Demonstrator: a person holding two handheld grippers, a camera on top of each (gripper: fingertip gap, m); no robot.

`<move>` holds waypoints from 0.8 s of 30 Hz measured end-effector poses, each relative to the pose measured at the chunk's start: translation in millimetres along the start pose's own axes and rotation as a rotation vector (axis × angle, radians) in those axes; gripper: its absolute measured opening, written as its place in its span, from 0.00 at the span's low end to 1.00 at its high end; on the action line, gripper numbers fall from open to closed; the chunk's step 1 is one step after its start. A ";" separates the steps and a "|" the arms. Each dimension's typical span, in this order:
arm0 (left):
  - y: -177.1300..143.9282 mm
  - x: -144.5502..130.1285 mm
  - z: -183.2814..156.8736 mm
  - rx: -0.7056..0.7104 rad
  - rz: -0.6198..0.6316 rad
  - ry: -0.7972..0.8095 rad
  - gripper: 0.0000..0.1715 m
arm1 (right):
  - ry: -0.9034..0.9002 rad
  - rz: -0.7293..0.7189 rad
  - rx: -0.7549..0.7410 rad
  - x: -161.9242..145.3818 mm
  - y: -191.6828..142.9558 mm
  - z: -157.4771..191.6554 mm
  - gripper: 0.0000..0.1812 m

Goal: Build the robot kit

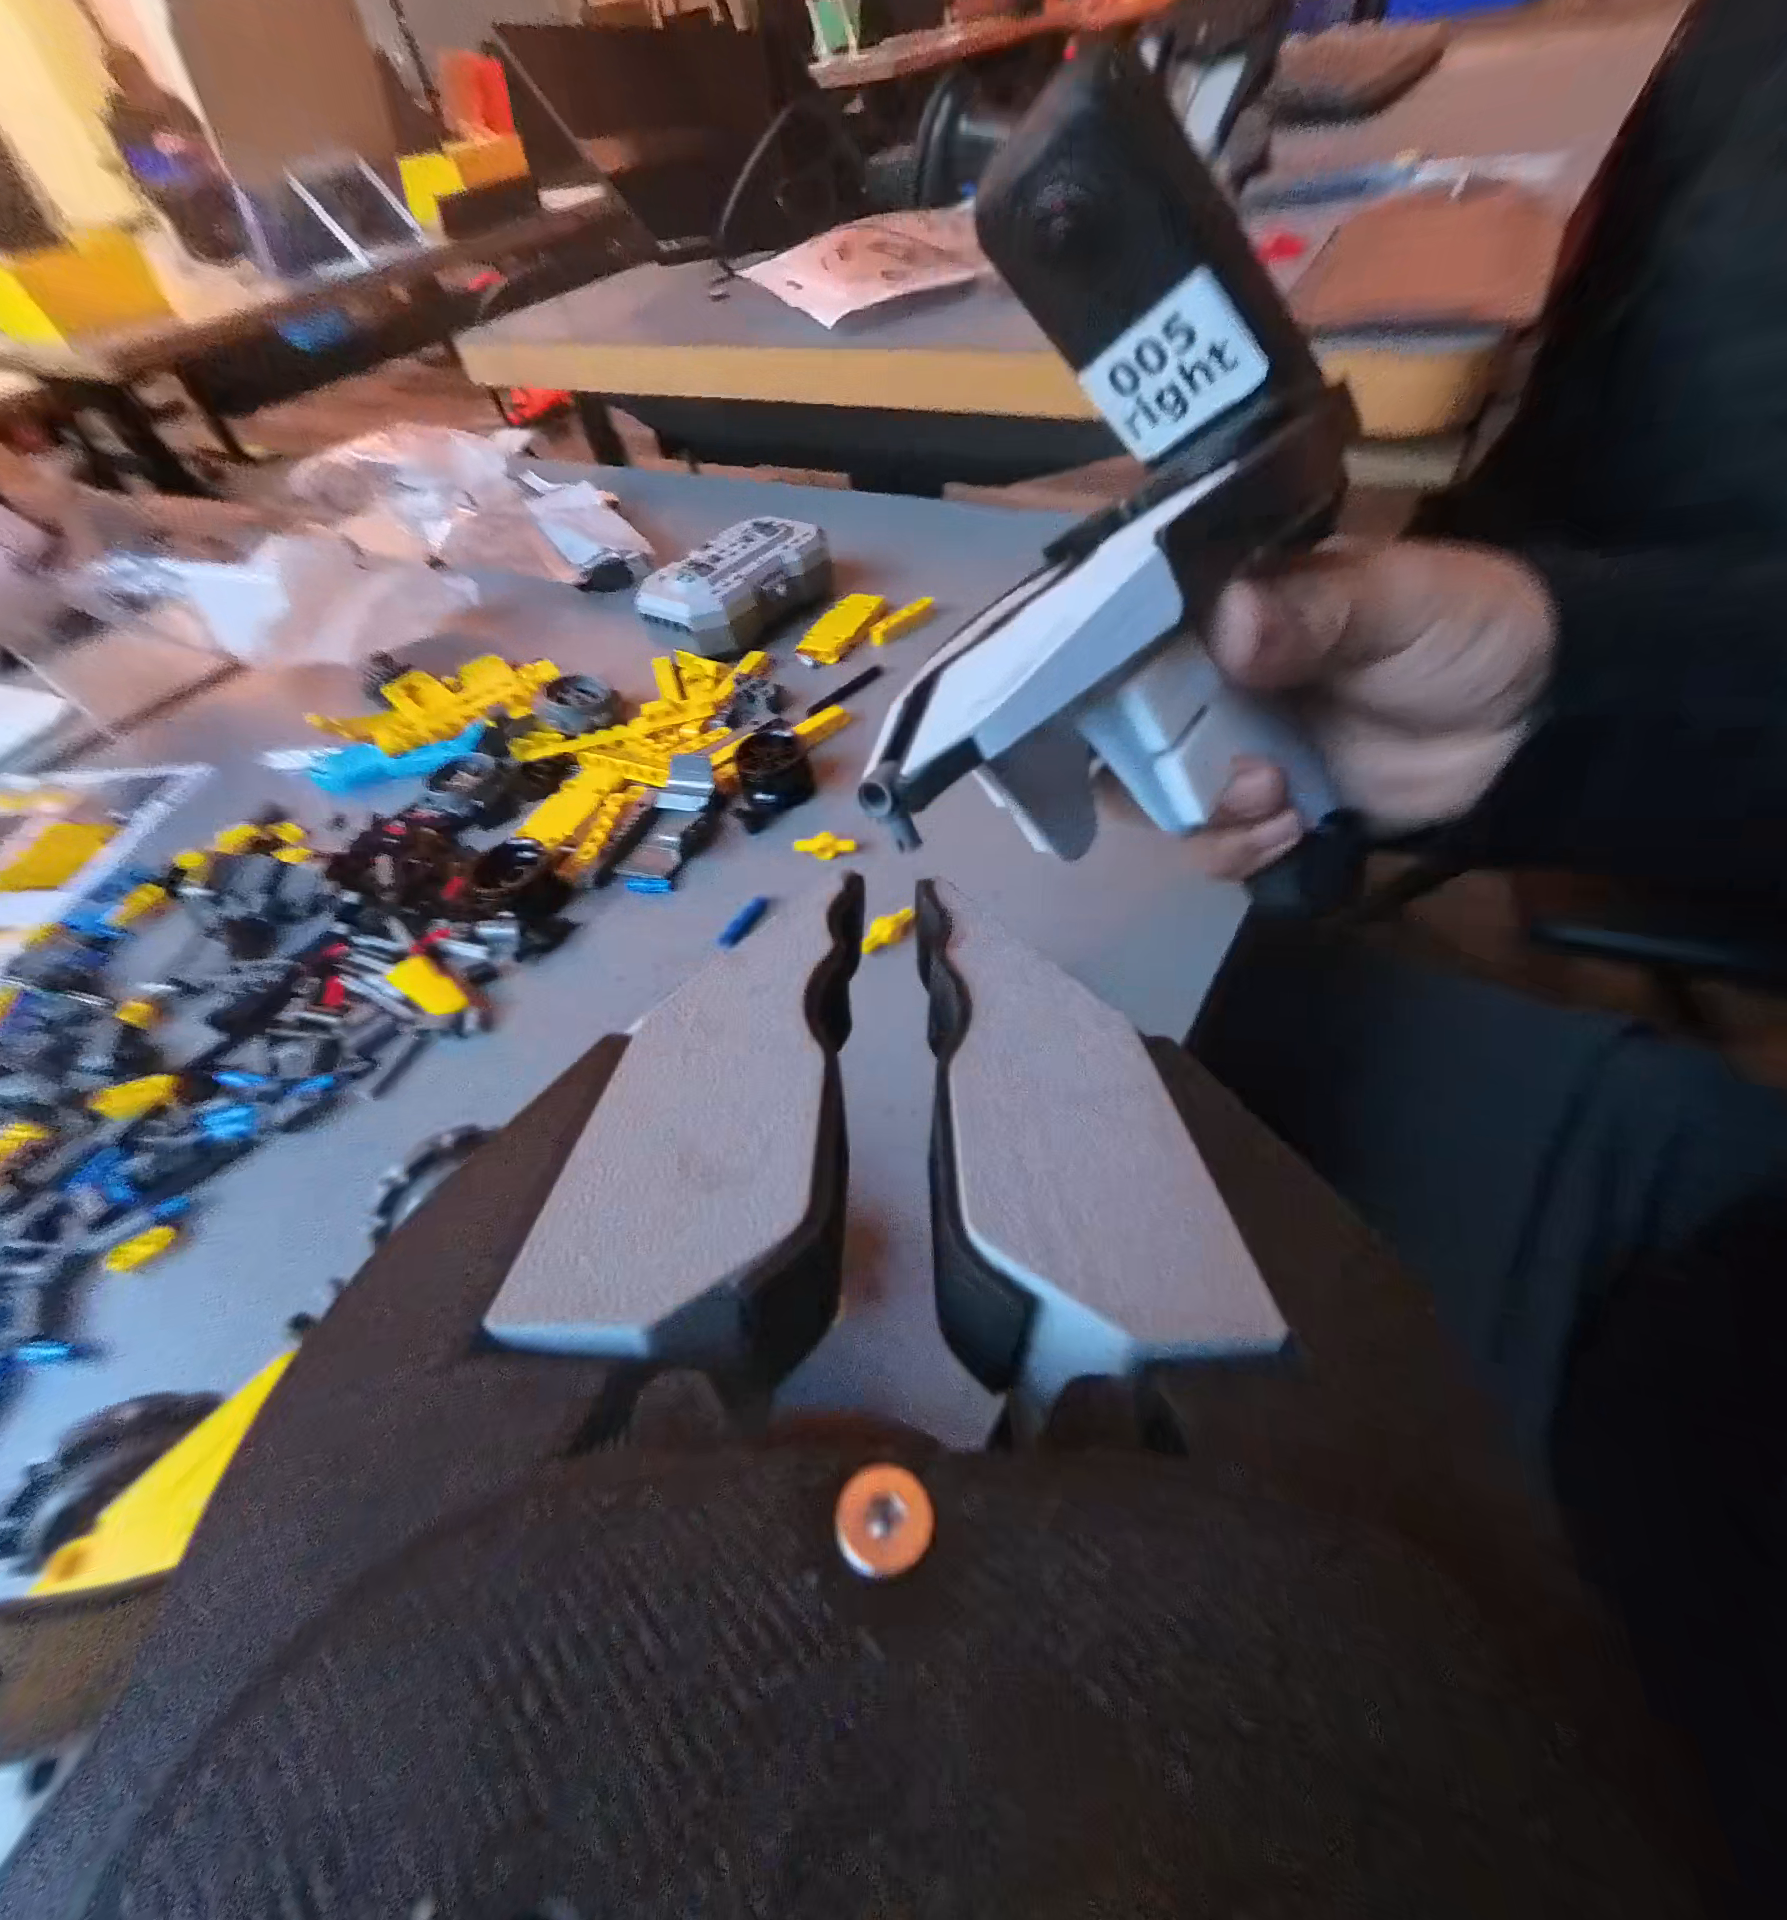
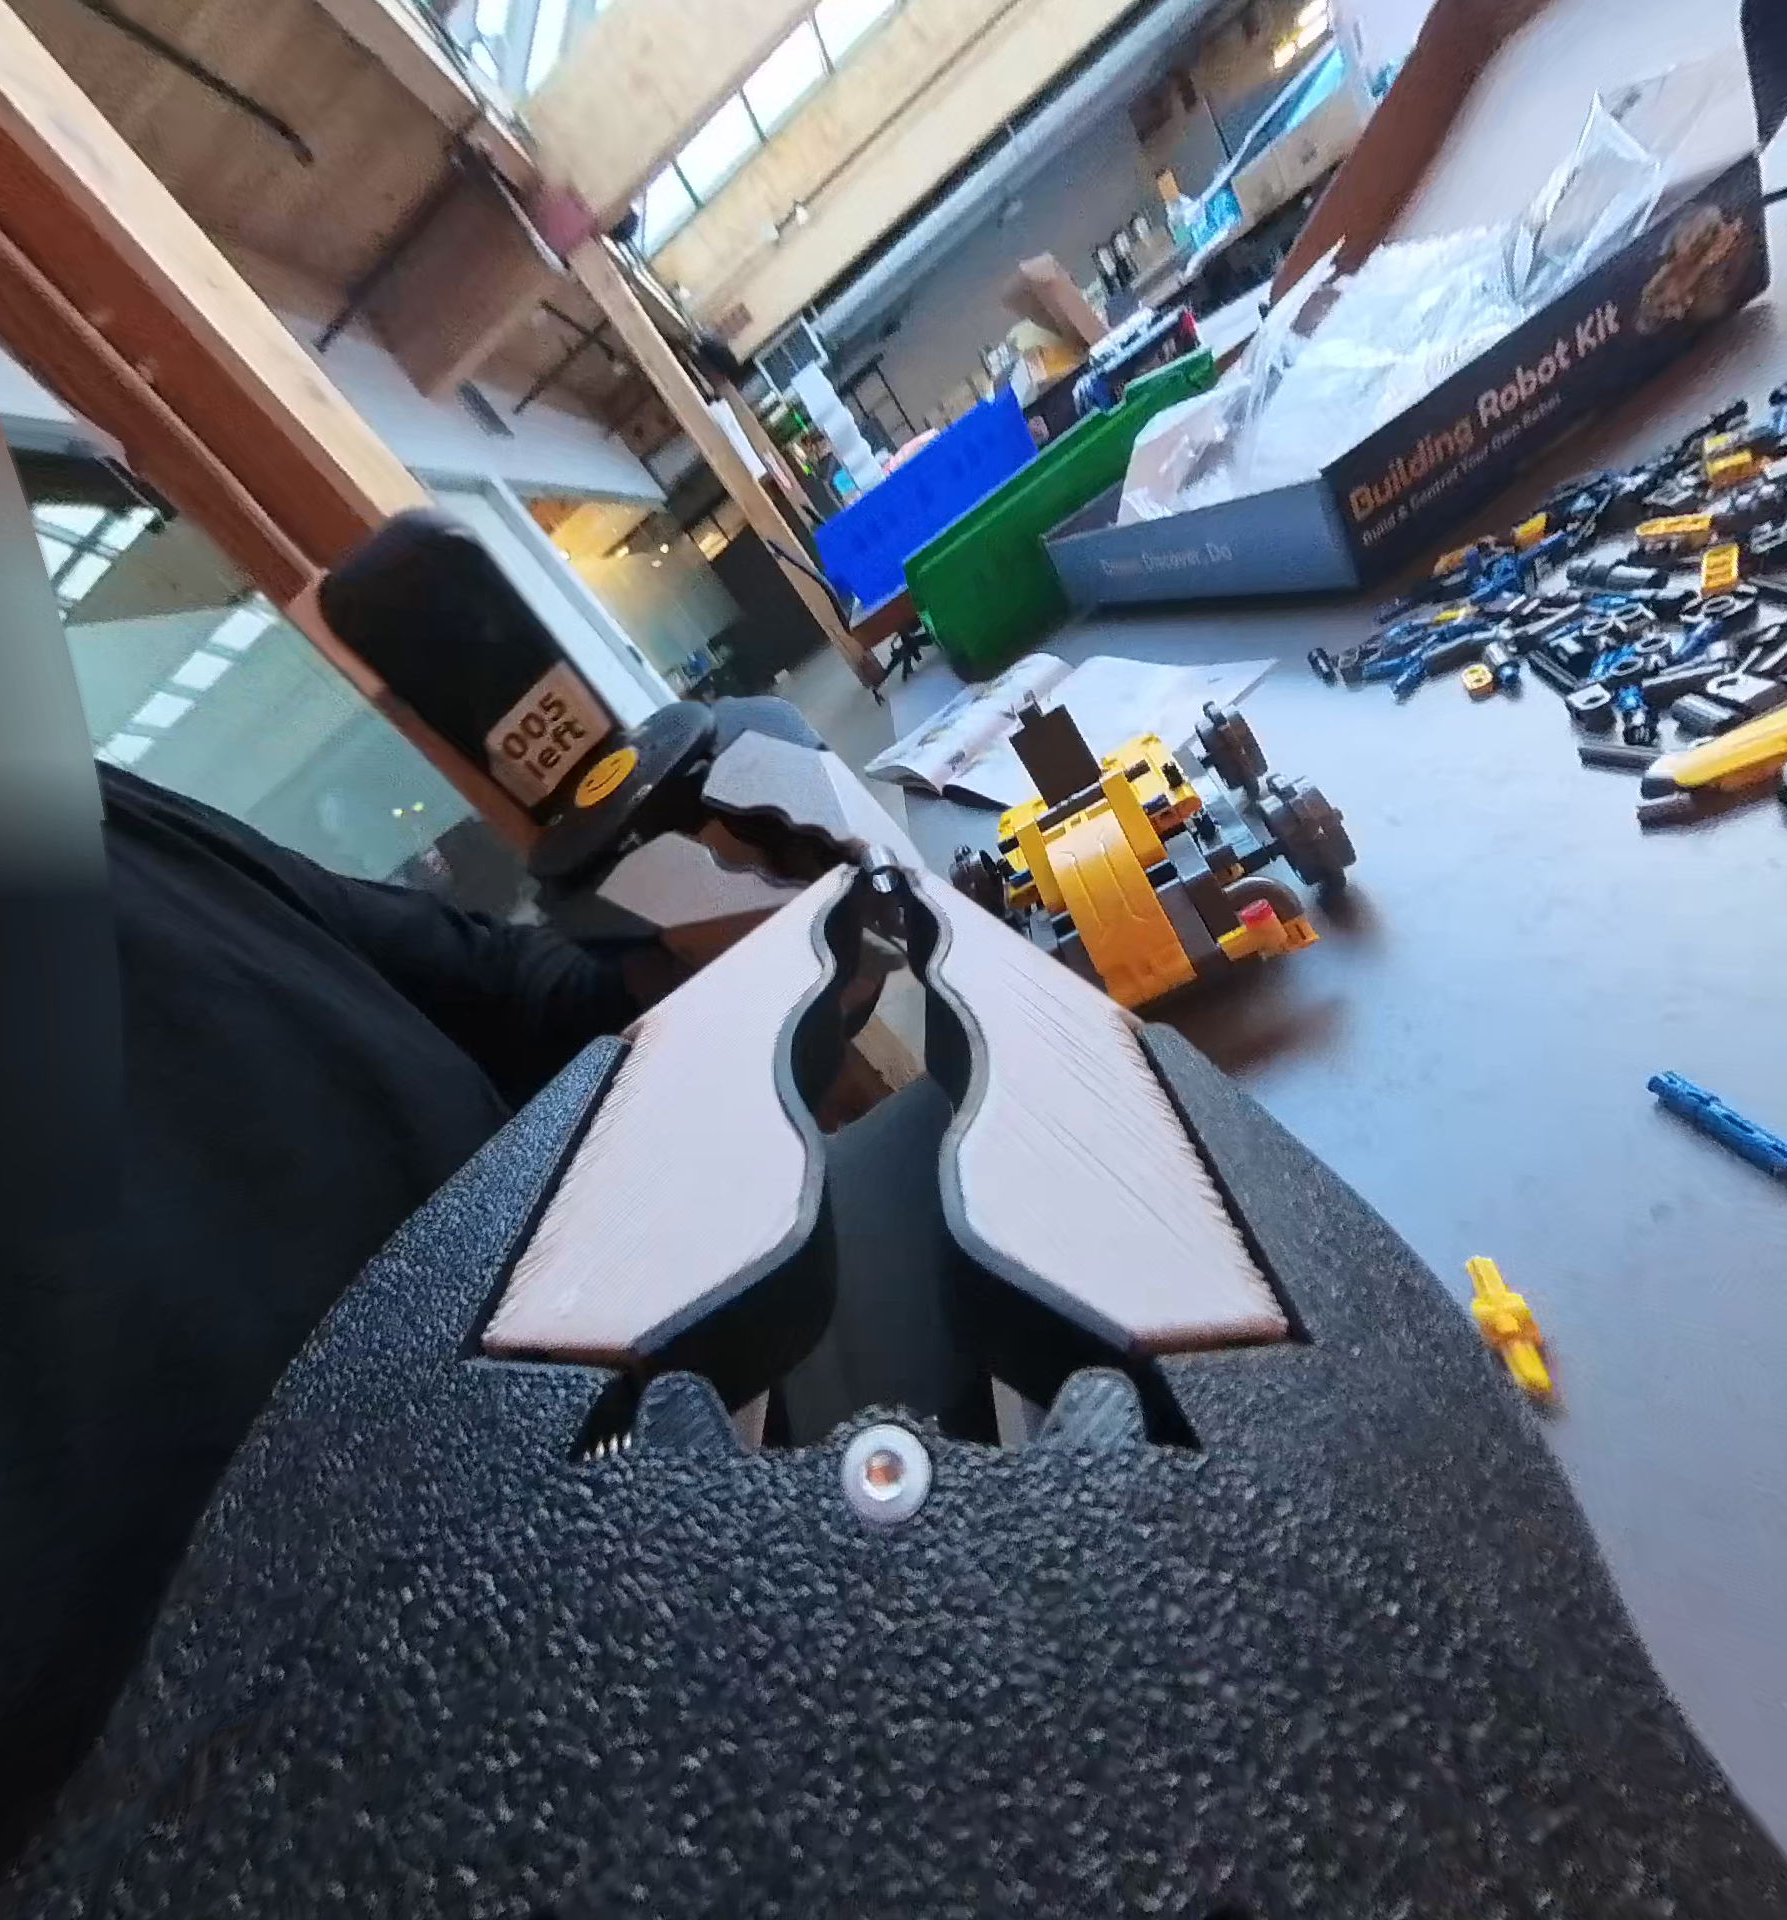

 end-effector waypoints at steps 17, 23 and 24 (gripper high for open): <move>-0.6 -2.1 4.4 -0.269 -0.018 -0.394 0.02 | -0.172 0.049 0.012 -7.9 0.9 10.8 0.04; -0.7 -8.6 2.5 -0.278 0.007 -0.349 0.01 | -0.242 0.119 -0.018 -10.9 2.3 12.7 0.04; -1.0 -9.6 2.2 -0.275 0.018 -0.331 0.01 | -0.251 0.132 -0.022 -11.7 2.8 12.7 0.04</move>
Point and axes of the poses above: each gripper's, where its closed fingertips meet, y out along the fingers, x out of its top, z = x × y across the jaws, the point moved 9 cm from there along -y, back along the fingers, and after that the axes turned 1 degree about -z, right-handed, at the moved point
